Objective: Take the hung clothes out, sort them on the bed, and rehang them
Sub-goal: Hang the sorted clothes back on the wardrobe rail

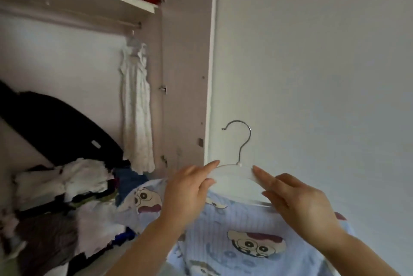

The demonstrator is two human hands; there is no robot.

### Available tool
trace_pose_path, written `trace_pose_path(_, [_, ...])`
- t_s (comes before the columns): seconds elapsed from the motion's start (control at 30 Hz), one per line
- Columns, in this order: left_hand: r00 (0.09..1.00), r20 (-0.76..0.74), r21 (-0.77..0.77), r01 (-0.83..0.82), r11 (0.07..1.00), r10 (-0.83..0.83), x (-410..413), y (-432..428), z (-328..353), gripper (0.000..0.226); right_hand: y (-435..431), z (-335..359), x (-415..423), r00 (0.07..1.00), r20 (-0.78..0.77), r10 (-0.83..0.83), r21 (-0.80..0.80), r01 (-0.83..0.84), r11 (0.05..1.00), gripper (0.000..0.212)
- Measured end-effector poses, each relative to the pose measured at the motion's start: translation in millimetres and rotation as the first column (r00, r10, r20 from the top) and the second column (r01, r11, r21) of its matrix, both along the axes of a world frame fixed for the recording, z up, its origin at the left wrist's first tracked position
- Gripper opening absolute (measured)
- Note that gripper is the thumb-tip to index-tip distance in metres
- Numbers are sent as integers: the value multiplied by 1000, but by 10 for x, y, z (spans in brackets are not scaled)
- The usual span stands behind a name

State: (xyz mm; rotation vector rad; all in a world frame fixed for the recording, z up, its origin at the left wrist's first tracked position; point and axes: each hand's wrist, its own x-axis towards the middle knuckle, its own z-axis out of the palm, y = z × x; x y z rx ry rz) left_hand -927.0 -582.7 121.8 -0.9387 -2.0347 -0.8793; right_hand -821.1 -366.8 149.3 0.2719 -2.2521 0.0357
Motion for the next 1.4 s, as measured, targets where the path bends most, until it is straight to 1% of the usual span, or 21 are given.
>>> trace_pose_path(0.1, [988,-13,-2,-157,988,157,-364,-254,175,39,-134,110,-678,990,-23,136,10,-136,991,66])
trace_pose_path(0.2, [948,2,-5,-318,948,318,-666,-499,303,41,-298,191,-1269,971,-34,236,44,-234,971,70])
trace_pose_path(0.3, [906,21,-39,-422,906,423,-943,-755,379,41,-514,250,-1763,942,-39,333,73,-329,941,54])
trace_pose_path(0.4, [882,21,-20,-470,882,471,-1264,-983,466,41,-767,337,-2232,922,-54,384,92,-378,921,52])
trace_pose_path(0.47, [871,4,13,-491,871,491,-1512,-1142,524,38,-946,406,-2541,906,-64,418,105,-410,906,60])
trace_pose_path(0.53, [855,35,25,-518,855,517,-1785,-1294,604,38,-1121,464,-2860,896,-65,439,107,-431,896,68])
trace_pose_path(0.63, [863,83,46,-503,863,498,-2265,-1529,706,41,-1375,551,-3420,880,-75,469,107,-461,881,60])
trace_pose_path(0.7, [872,90,72,-487,870,481,-2640,-1706,743,44,-1559,624,-3799,879,-78,470,116,-460,880,50])
trace_pose_path(0.8, [888,111,108,-457,883,446,-3248,-1997,805,43,-1854,756,-4351,884,-85,460,129,-448,885,43])
trace_pose_path(0.9, [895,106,133,-444,886,433,-3853,-2273,936,38,-2120,971,-4902,886,-117,448,148,-431,890,43])
trace_pose_path(0.97, [886,84,143,-463,875,456,-4215,-2437,1033,36,-2289,1091,-5227,883,-156,443,151,-422,894,42])
trace_pose_path(1.1, [869,49,145,-493,858,492,-4839,-2707,1192,43,-2603,1328,-5813,888,-189,420,172,-391,904,48])
trace_pose_path(1.17, [863,49,130,-504,854,502,-5114,-2806,1251,47,-2728,1457,-6117,889,-221,401,178,-368,913,47])
trace_pose_path(1.27, [844,55,124,-536,835,534,-5533,-2933,1312,52,-2936,1698,-6508,921,-192,339,150,-314,938,41])
trace_pose_path(1.3, [844,65,120,-536,835,533,-5676,-2965,1317,55,-3004,1785,-6631,932,-158,327,134,-307,942,40])
trace_pose_path(1.4, [864,95,94,-502,860,494,-6141,-3031,1348,61,-3141,2021,-7095,954,-103,283,118,-271,955,34])
